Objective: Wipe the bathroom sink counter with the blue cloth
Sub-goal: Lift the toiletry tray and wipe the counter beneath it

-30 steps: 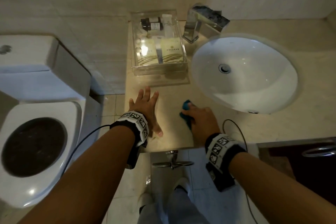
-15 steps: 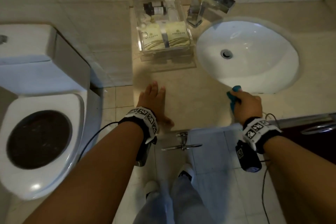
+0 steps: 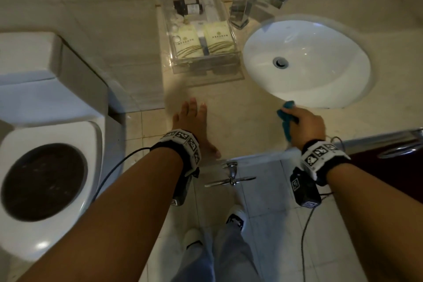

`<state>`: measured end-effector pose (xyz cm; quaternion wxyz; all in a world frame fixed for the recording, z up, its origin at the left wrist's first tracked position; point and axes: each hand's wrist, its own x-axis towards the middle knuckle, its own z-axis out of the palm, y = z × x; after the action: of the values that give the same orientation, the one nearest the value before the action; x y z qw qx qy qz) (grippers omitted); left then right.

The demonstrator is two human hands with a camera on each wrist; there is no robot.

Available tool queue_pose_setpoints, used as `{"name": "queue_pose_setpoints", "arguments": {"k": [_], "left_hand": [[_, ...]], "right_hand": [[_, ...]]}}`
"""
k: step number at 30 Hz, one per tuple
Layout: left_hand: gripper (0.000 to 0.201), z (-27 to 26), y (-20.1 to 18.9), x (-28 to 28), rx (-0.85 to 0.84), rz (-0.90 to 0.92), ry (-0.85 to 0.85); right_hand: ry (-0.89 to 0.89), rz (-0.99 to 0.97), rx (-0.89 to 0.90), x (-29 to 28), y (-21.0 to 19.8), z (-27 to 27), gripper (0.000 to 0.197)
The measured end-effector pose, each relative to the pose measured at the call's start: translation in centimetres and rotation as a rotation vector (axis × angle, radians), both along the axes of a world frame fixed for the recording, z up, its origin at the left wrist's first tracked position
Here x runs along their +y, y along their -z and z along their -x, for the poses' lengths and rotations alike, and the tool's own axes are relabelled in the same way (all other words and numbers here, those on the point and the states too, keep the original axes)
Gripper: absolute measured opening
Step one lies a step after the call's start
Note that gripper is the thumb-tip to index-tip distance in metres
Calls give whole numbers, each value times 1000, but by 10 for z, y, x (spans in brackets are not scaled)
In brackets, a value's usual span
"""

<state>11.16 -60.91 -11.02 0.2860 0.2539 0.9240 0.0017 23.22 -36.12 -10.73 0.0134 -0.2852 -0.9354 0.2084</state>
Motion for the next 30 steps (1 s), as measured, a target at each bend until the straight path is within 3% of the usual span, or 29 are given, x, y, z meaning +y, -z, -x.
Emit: {"name": "queue_pose_setpoints", "arguments": {"k": [2,6,8,10,12,14,16,17,25,27,30], "left_hand": [[143,1,-1,0,1,-2,-2],[143,1,-3,1,-18,5,-8],[143,1,-3,1,-16,2,-11],[142,1,-3,0,-20,-10,-13],[142,1,-5,-1,-26,-21,-19],[143,1,-7,0,-30,-29,-26],[142,0,-9,0,-48,-32,-37],[142,0,-10,1,-50,-30,-40],[142,-2,-11,2,-36,-22,-56],[142,-1,-9,1,-35,-29,-55],[142,-1,-8,0,-46,-32,-47]], "right_hand": [[17,-32,-28,-6,0,-10,36],[-265,45,93,-45,9,-16,30],[-398,116,61,-38,12,-17,38],[-399,144,4,-10,9,-17,40],[-252,82,48,24,4,-19,37],[54,39,47,54,0,-28,37],[300,17,-26,65,-1,-39,38],[332,9,-42,60,-2,-41,38],[-281,18,40,-49,9,-26,33],[-323,2,100,-42,11,-17,32],[-174,-72,101,-23,10,-1,32]]}}
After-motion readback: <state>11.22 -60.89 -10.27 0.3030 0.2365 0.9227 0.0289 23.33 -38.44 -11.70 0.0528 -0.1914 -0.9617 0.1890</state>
